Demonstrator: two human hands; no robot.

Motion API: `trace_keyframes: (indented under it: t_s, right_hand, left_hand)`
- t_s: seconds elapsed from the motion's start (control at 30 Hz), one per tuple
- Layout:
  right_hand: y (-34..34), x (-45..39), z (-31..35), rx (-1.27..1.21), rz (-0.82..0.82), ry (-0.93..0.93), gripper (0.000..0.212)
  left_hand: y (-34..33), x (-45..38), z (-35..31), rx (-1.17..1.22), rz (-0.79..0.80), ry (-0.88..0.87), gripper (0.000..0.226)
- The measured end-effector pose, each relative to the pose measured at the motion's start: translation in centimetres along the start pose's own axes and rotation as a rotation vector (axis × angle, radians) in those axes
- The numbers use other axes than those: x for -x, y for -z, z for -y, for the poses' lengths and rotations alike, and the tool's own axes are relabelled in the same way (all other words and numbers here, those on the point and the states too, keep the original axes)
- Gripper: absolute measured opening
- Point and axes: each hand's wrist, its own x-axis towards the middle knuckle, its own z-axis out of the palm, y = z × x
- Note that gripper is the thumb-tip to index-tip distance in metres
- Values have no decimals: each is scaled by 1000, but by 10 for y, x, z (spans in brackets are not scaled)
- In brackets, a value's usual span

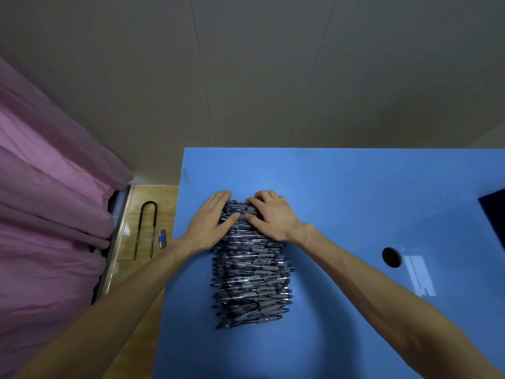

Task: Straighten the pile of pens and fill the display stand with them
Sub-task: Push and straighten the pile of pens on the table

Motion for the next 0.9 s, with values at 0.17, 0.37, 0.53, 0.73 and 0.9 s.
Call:
trace_keyframes:
  t_s: [0.17, 0.37, 0.53, 0.73, 0.9]
  right_hand:
    - [15, -12, 3, 43, 77, 13, 56]
    - [35, -36, 1, -17, 208, 6, 42]
    - [48, -57, -1, -33, 281, -27, 39]
    - [53, -70, 1, -45, 350, -67, 40]
    - [58, -75, 5, -48, 408, -72, 44]
  left_hand:
    - [-1, -1, 2, 11, -2, 91, 72]
    - [1, 9, 7, 50, -34, 176, 76]
    - [4, 15, 6, 118, -46, 223, 77]
    - [7, 15, -6, 115, 4, 254, 75]
    - [8, 10, -13, 83, 16, 280, 74]
